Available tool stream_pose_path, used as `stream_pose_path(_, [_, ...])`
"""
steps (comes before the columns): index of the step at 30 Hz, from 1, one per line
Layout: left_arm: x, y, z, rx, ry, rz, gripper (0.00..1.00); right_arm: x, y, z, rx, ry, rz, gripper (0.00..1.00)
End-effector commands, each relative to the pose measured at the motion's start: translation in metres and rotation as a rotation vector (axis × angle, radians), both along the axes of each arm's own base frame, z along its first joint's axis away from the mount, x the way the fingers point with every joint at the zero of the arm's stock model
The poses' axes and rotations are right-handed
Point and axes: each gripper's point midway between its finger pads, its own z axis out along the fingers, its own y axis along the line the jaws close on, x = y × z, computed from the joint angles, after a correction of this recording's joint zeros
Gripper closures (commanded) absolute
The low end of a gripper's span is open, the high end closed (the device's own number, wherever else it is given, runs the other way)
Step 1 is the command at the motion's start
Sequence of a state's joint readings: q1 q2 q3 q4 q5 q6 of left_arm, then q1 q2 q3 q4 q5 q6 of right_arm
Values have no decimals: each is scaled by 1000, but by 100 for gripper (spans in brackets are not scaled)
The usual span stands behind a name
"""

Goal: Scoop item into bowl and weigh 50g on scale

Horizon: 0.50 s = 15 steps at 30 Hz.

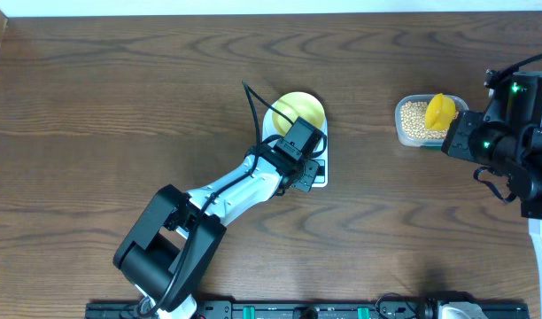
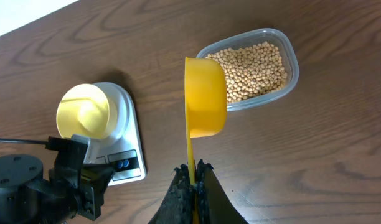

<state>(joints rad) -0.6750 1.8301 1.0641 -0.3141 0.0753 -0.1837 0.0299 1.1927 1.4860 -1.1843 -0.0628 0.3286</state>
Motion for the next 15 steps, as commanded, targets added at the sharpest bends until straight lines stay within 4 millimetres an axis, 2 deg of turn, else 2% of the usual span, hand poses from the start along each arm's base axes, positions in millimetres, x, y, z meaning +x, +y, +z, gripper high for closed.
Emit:
stream_pose_path(1, [-8,11,-21,54,47,16,93,-1,-2,9,-2,-25,-5,99])
stream_pose_path(15, [-11,13,-24,65,61,16,93,-3,-2,6,-3,-10,-5,99])
